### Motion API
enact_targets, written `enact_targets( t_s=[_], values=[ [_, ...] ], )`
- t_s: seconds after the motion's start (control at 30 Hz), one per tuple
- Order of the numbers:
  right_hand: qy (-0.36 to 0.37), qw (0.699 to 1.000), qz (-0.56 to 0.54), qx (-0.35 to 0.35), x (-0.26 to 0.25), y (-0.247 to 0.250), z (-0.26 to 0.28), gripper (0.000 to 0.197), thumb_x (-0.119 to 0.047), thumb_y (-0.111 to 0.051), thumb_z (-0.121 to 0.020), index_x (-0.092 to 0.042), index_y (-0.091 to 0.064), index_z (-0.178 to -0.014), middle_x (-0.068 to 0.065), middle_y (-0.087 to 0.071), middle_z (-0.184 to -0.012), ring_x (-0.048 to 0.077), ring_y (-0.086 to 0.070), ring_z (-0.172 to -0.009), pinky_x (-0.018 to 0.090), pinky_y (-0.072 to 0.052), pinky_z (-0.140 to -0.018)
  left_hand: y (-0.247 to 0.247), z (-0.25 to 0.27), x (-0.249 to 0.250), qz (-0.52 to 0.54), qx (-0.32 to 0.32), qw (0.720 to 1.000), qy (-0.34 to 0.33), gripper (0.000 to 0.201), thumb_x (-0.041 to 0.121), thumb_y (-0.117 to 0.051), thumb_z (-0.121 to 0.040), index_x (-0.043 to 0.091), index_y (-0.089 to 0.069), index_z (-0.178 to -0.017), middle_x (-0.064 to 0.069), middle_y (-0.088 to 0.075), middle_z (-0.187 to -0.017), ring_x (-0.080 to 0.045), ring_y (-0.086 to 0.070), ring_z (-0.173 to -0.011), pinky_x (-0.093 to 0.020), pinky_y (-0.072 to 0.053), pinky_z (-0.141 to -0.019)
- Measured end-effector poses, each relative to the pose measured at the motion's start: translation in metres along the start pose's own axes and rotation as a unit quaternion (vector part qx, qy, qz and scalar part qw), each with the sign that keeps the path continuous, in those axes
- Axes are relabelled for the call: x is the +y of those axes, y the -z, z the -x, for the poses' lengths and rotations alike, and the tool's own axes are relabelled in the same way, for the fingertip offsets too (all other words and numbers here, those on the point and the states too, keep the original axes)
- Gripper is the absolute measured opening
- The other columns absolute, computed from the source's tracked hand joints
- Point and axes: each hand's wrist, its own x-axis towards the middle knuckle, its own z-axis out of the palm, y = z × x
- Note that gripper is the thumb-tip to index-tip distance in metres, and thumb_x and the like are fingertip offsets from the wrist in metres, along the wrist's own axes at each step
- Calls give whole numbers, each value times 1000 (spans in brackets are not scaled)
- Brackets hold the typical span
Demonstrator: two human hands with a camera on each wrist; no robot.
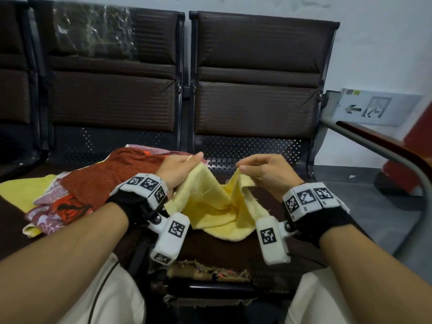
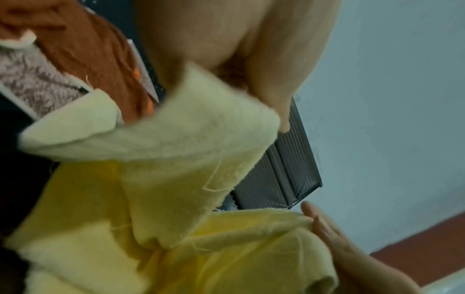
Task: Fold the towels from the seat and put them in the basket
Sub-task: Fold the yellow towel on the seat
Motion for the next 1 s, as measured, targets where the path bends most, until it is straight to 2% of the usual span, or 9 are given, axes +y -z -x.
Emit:
enact_targets(
  t_s=[0.1,0.17,0.27,0.37,0.47,0.57,0.73,0.9,1.0],
  values=[
    [0,999,-25,-34,-2,1,0,19,7,-60,-83,-5,-71,-92,10,-69,-84,21,-66,-80,30,-56,-78,1,3,6,89,-56,994,34,23,17,-63,-88,1,-65,-105,-19,-68,-99,-30,-64,-92,-41,-53,-85],
    [0,999,-27,-47,-2,0,1,27,13,-56,-82,-5,-71,-96,13,-71,-91,23,-68,-87,28,-56,-78,2,4,9,120,-90,988,40,29,4,-61,-87,1,-62,-116,-20,-66,-107,-26,-66,-91,-36,-58,-76],
    [21,998,-1,-54,-1,-2,1,35,16,-63,-77,-8,-69,-101,15,-71,-100,21,-70,-92,24,-56,-75,4,6,12,142,-109,983,28,33,-4,-58,-86,-1,-60,-119,-19,-66,-104,-16,-69,-73,-20,-52,-51],
    [72,990,121,-17,4,-4,0,37,11,-73,-70,-14,-70,-98,10,-72,-95,16,-70,-87,23,-55,-81,5,6,9,149,-79,985,20,30,1,-63,-84,-3,-63,-114,-14,-70,-96,-15,-69,-75,-21,-57,-62],
    [133,940,313,9,6,-5,2,18,-14,-81,-70,-27,-72,-79,-6,-70,-78,1,-63,-73,5,-47,-68,5,4,3,115,-38,993,18,25,9,-66,-84,2,-66,-108,-7,-70,-83,-13,-67,-67,-25,-54,-56],
    [152,911,382,-3,5,-8,3,12,-22,-76,-77,-29,-68,-71,-9,-65,-78,-1,-55,-74,5,-40,-64,5,4,1,83,-13,996,17,21,18,-68,-84,9,-68,-103,-7,-70,-85,-18,-65,-73,-32,-54,-67],
    [159,944,286,-31,-3,-16,6,8,-18,-66,-87,-17,-63,-80,3,-65,-66,5,-59,-54,17,-48,-54,3,5,1,115,-19,993,11,23,11,-67,-84,3,-67,-105,-10,-70,-83,-13,-66,-62,-21,-51,-49],
    [132,958,252,-41,-3,-17,4,4,-15,-73,-81,-17,-69,-83,2,-70,-71,8,-66,-63,22,-53,-64,1,5,2,157,-63,986,8,32,-9,-56,-86,6,-59,-115,-9,-70,-101,-16,-68,-87,-24,-55,-79],
    [130,946,293,-47,-1,-14,2,25,-10,-81,-71,-23,-72,-91,-4,-69,-78,3,-65,-73,12,-50,-69,1,5,1,153,-57,987,-7,28,-8,-54,-87,3,-60,-112,-11,-69,-104,-16,-67,-90,-24,-56,-81]
  ],
)
